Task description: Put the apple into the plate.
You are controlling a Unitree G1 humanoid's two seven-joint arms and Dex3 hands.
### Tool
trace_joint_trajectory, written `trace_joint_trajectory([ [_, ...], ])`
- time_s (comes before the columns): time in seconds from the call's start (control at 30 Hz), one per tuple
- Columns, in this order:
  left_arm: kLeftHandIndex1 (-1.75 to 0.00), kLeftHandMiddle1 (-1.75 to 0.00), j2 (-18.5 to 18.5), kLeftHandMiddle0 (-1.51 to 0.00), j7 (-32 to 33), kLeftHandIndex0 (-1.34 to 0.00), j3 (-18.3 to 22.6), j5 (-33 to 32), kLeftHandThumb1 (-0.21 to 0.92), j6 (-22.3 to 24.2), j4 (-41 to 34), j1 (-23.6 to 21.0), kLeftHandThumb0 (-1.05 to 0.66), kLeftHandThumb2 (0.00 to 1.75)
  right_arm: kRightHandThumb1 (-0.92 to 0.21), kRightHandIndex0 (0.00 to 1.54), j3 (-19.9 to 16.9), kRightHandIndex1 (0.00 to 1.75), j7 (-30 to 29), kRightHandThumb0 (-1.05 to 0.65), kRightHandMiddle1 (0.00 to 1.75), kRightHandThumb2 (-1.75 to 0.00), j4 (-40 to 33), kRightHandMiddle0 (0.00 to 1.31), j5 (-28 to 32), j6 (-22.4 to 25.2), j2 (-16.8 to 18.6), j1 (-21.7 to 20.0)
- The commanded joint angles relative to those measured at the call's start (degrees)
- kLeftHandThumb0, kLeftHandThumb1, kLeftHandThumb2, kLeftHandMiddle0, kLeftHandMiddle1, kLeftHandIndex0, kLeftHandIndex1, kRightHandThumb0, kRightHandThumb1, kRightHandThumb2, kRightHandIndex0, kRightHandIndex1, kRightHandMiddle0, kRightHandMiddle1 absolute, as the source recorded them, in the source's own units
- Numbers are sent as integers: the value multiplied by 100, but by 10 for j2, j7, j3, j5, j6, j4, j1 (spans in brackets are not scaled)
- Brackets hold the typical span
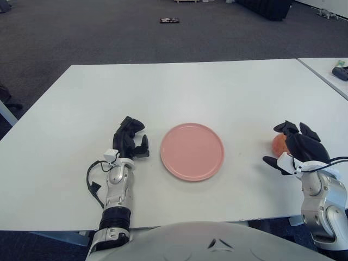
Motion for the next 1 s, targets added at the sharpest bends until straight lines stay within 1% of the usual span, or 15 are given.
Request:
trace_joint_trajectory([
  [0.0,-165,-175,-3,-93,-8,-71,3,-9,-8,14,27,21,-1,175,-49,0,-10,0,16,-80,86,-86,-35,0,-26,14,6,10],
  [0.17,-165,-175,-6,-93,-10,-72,4,-15,-8,13,28,21,-1,175,-46,0,-22,0,40,-75,79,-90,-64,0,-43,26,8,21],
  [0.3,-165,-175,-9,-93,-9,-72,6,-20,-9,14,31,19,-1,175,-41,0,-35,0,53,-69,74,-95,-77,0,-45,26,8,27],
  [0.43,-165,-175,-12,-93,-7,-72,8,-21,-9,14,35,16,-1,175,-35,0,-49,0,69,-66,73,-100,-78,0,-43,18,-2,30],
  [0.57,-164,-175,-15,-93,-7,-72,11,-25,-9,16,38,13,-1,175,-31,0,-58,0,90,-64,71,-104,-72,0,-53,7,-20,30],
  [0.67,-164,-175,-18,-93,-11,-72,14,-33,-9,14,42,10,-1,175,-30,0,-64,0,89,-63,70,-105,-64,0,-56,-8,-31,29],
  [0.8,-164,-175,-19,-94,-13,-72,14,-37,-9,12,46,8,-1,175,-29,0,-71,0,84,-63,69,-106,-60,0,-51,-23,-35,29],
  [0.83,-164,-175,-19,-94,-14,-72,14,-38,-9,12,46,8,-1,175,-29,0,-92,0,58,-63,69,-106,-37,0,3,-60,-38,24],
  [0.87,-164,-175,-19,-94,-14,-72,14,-38,-9,11,47,7,-1,175,-31,0,-107,0,39,-70,66,-106,-19,0,44,-88,-40,21],
  [0.9,-164,-175,-20,-94,-14,-72,15,-40,-9,11,48,7,-1,175,-37,0,-100,0,72,-80,63,-103,-52,0,29,-74,-39,24],
  [0.93,-164,-175,-21,-94,-15,-72,15,-41,-9,10,48,6,-1,175,-36,1,-93,1,99,-78,62,-101,-78,0,13,-61,-37,28],
  [0.97,-164,-175,-22,-94,-16,-71,16,-42,-8,9,50,6,-1,175,-34,1,-100,11,128,-75,62,-101,-111,0,9,-50,-42,34],
])
